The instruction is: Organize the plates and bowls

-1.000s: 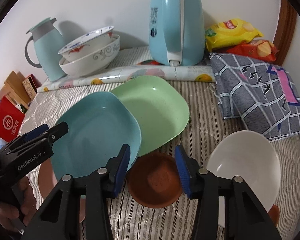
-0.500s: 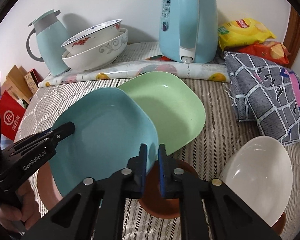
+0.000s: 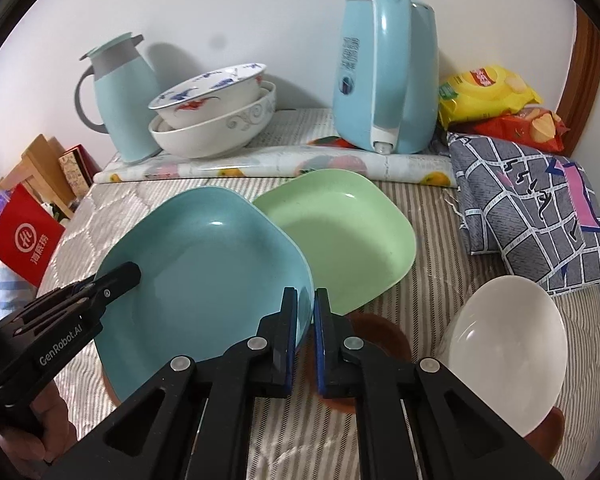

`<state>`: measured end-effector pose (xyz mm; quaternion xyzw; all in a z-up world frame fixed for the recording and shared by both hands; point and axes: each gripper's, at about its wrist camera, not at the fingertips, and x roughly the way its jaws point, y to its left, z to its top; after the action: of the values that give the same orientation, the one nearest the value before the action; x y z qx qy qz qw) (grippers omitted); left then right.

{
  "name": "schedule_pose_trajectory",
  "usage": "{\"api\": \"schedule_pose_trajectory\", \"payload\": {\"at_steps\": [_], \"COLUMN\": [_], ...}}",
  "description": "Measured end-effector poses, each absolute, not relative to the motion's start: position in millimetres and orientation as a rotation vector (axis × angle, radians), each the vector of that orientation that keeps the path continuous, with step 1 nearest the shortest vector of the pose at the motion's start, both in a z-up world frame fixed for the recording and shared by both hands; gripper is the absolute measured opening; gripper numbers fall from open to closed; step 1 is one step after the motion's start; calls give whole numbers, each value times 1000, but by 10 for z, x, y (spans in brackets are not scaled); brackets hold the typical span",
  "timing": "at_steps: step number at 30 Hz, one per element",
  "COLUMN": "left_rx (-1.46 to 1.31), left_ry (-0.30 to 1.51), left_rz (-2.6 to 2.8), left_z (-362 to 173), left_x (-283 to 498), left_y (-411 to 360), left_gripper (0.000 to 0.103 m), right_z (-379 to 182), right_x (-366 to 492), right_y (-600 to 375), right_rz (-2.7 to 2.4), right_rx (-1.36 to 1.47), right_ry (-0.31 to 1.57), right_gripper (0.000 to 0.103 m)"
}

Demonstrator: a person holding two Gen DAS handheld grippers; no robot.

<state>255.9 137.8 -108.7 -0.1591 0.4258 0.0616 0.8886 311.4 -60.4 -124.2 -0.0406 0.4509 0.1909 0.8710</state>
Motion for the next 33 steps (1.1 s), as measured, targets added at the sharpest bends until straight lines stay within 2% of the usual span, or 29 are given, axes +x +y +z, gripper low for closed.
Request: {"api": "schedule_pose_trajectory", "payload": {"at_steps": [17,33], "left_rx": [-387,-370], "left_ry": [905,943], "left_rz": [185,195], "left_z": [-1247,-1393], "left_x": [1949,2004], "left_y": [1611,1645], "left_gripper": [12,12], "right_z": [-1370,-1675], "right_x": [2628,2724], "right_y": [-373,-251], "right_rz": [452,437], "right_rx": [-131,-168], "right_ry": [955,1010], "right_gripper": [8,8]}}
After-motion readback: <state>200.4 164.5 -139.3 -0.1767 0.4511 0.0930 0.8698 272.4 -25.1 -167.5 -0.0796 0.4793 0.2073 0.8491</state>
